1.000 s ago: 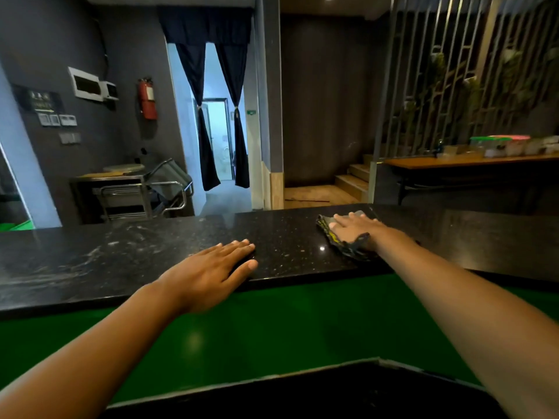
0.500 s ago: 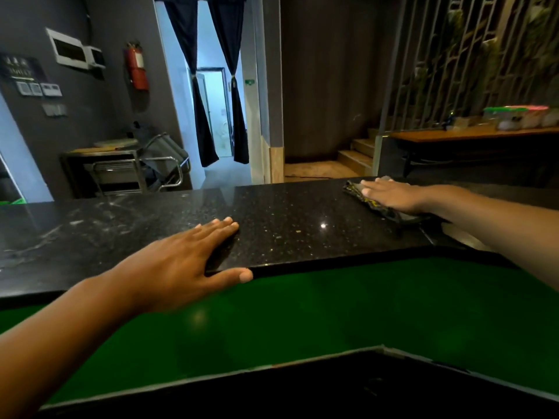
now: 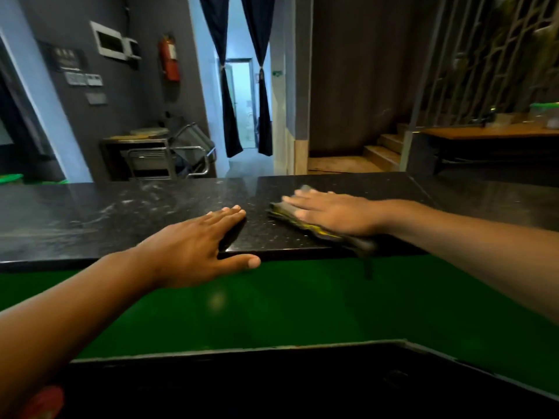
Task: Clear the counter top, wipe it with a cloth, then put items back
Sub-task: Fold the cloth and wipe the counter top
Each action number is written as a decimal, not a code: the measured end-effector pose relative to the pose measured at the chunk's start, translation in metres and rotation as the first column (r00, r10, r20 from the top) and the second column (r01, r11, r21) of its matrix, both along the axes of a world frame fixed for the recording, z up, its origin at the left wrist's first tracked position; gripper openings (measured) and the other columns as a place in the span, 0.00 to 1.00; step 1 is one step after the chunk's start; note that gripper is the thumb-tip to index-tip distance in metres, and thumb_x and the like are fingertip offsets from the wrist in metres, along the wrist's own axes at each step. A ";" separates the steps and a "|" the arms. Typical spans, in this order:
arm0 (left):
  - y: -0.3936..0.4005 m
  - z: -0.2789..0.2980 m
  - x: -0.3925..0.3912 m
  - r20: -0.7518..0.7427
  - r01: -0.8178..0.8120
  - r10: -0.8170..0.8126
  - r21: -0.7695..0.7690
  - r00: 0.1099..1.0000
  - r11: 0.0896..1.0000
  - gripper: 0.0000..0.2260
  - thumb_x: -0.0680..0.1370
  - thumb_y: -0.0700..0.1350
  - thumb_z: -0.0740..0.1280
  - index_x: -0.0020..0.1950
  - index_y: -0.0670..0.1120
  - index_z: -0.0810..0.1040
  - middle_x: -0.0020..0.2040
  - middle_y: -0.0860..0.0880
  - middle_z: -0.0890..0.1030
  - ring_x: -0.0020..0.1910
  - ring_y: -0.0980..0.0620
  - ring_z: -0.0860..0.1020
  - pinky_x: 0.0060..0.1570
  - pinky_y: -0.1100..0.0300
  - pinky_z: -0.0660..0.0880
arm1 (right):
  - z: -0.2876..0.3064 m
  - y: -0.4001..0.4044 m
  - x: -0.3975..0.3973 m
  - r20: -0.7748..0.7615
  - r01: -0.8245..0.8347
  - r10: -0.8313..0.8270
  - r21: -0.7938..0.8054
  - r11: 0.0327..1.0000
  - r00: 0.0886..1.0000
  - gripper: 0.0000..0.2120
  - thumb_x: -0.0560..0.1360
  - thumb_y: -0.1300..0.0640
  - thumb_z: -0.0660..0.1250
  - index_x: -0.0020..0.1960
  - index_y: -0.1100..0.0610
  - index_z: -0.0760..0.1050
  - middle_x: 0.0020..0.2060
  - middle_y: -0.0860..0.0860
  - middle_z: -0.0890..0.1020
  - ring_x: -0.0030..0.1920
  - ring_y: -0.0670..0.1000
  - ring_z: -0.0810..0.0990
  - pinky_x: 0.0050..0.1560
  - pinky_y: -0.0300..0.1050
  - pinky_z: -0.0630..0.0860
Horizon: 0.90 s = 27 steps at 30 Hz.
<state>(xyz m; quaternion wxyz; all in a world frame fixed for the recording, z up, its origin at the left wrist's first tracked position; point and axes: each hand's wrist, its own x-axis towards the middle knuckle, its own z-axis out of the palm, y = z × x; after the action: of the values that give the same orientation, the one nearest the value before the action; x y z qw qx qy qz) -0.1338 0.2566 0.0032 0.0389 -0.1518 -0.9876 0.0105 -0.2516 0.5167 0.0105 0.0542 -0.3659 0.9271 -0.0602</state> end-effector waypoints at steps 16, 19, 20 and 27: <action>-0.074 -0.002 0.012 -0.055 0.084 -0.083 0.008 0.995 0.996 0.47 0.67 0.79 0.39 0.80 0.54 0.43 0.80 0.53 0.46 0.78 0.55 0.48 0.76 0.56 0.47 | 0.005 -0.126 0.000 -0.002 0.110 -0.110 0.023 0.994 0.994 0.26 0.81 0.38 0.42 0.78 0.42 0.47 0.79 0.49 0.48 0.78 0.52 0.42 0.74 0.59 0.41; -0.142 -0.002 0.023 -0.052 0.000 0.001 0.015 0.999 1.000 0.50 0.63 0.82 0.38 0.79 0.57 0.42 0.78 0.59 0.43 0.78 0.57 0.47 0.77 0.56 0.48 | 0.002 -0.095 0.036 0.035 0.004 -0.004 -0.020 1.000 0.999 0.26 0.80 0.38 0.43 0.77 0.39 0.46 0.78 0.44 0.47 0.77 0.45 0.41 0.75 0.52 0.39; -0.158 -0.003 0.026 -0.065 -0.012 0.013 0.013 0.998 1.000 0.51 0.62 0.83 0.37 0.79 0.57 0.43 0.77 0.60 0.42 0.77 0.58 0.47 0.76 0.58 0.47 | 0.002 -0.078 0.041 0.050 0.001 0.001 -0.033 0.999 0.999 0.27 0.78 0.37 0.43 0.77 0.38 0.47 0.78 0.43 0.47 0.77 0.45 0.41 0.75 0.51 0.39; -0.170 -0.006 0.025 -0.160 0.045 -0.048 -0.023 0.986 0.999 0.47 0.66 0.79 0.38 0.80 0.56 0.42 0.75 0.60 0.41 0.73 0.64 0.41 0.71 0.66 0.40 | 0.007 -0.075 -0.027 0.010 0.424 -0.425 0.066 0.903 0.905 0.28 0.81 0.39 0.40 0.79 0.44 0.45 0.79 0.51 0.47 0.78 0.53 0.41 0.74 0.59 0.41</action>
<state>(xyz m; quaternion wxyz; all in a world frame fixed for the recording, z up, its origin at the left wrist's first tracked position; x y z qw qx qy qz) -0.1091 0.0864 -0.0029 0.1170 -0.1739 -0.9773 0.0312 -0.2783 0.4417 0.0177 0.0622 -0.1528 0.9852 -0.0463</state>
